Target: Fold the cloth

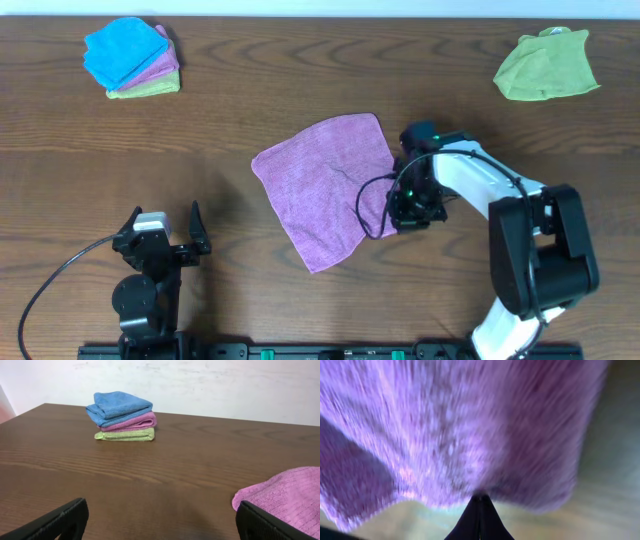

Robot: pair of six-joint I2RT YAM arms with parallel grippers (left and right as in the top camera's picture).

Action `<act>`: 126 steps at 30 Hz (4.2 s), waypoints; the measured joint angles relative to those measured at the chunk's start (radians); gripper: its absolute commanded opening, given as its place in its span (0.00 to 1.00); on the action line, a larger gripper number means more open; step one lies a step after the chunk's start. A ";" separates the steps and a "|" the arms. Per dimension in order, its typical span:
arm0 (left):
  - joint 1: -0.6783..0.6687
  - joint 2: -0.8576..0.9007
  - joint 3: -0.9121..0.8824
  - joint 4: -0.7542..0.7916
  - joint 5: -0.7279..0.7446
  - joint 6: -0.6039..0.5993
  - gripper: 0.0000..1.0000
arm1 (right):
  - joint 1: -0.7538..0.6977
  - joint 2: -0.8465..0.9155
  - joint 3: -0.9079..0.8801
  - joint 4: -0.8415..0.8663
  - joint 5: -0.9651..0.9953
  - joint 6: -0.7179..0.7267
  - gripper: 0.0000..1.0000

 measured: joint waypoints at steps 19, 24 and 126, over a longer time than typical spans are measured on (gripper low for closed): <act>0.000 0.000 0.000 0.000 0.000 0.000 0.95 | 0.010 -0.175 0.081 0.505 0.138 0.000 0.02; 0.000 0.000 0.000 0.000 0.000 0.000 0.95 | 0.010 0.002 0.200 0.523 0.141 0.000 0.01; 0.000 0.000 -0.006 0.027 0.059 -0.063 0.96 | -0.076 -0.353 0.908 -0.341 0.301 -0.080 0.61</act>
